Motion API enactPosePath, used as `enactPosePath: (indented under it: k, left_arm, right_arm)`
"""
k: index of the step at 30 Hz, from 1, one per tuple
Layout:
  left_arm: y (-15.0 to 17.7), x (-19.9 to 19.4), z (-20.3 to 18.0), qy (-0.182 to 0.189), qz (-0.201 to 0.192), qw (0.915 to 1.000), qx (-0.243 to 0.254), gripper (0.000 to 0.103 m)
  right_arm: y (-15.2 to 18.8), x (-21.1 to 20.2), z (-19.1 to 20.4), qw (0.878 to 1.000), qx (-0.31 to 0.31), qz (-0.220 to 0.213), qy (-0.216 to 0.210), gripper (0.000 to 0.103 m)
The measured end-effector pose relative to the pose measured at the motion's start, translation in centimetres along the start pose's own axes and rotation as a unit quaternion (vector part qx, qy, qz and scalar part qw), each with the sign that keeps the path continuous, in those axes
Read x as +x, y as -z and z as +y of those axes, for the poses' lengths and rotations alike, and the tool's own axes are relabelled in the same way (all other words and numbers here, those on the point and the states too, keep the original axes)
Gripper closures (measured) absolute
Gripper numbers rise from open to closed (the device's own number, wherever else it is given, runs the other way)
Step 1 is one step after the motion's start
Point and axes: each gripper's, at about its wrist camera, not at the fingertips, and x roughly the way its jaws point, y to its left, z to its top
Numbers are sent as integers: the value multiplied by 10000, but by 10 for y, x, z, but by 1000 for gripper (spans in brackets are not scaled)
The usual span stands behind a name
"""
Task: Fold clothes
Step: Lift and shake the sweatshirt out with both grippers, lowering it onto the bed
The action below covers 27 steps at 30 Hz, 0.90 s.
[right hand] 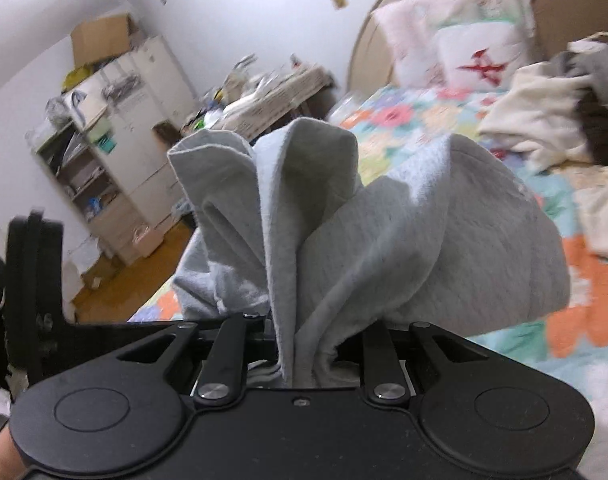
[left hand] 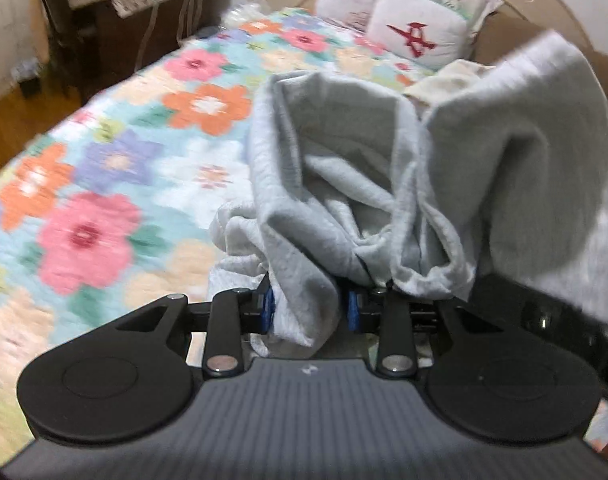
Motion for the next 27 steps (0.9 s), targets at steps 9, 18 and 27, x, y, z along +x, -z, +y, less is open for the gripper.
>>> enactPosePath:
  k: [9, 18, 27]
  left_arm:
    - [-14, -10, -46, -374, -121, 9992, -98, 82]
    - [-17, 39, -57, -556, 413, 9970, 335, 89]
    - [-39, 86, -90, -607, 923, 9911, 745, 89]
  right_arm:
    - [16, -10, 19, 9943, -211, -400, 962, 83]
    - [10, 17, -120, 9965, 772, -2, 331, 84]
    - [-36, 7, -190, 9933, 952, -21, 662, 84]
